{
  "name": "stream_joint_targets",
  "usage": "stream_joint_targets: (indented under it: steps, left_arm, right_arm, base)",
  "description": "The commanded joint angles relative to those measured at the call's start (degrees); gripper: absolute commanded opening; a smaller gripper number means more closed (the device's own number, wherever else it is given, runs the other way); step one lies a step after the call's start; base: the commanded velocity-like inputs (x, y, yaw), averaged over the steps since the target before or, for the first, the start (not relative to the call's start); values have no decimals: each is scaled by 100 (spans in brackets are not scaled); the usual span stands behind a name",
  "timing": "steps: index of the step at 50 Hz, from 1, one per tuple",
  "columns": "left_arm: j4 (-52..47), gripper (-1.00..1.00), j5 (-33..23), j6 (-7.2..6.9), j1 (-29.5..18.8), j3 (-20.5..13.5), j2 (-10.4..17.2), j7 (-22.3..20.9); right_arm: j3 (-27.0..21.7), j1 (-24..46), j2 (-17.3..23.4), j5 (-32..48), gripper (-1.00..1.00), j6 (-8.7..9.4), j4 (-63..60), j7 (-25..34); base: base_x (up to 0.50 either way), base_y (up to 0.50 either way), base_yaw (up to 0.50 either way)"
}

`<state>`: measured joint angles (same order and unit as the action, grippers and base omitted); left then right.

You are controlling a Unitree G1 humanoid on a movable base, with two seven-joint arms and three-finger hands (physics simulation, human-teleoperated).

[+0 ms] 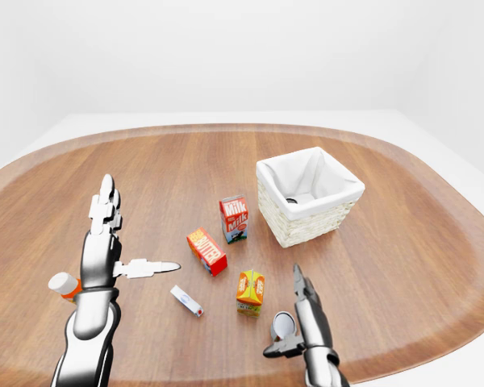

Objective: Pick up the alphabet soup and the tomato sauce, and put them in the basket.

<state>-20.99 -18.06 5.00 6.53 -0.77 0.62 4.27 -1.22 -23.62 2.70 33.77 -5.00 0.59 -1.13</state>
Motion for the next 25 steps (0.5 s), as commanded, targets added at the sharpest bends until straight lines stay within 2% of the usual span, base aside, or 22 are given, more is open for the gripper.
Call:
stream_joint_targets:
  steps: [1, 25]
  left_arm:
    - [-19, 100, -2, 0, 4, -4, 4, -6]
    - [-78, 100, 7, 0, 16, 2, -5, -5]
  right_arm:
    - [62, 25, 30, 74, 100, 0, 77, -90]
    - [124, 83, 102, 315, 100, 0, 366, -329]
  base:
    - [0, 0, 0]
    - [0, 0, 0]
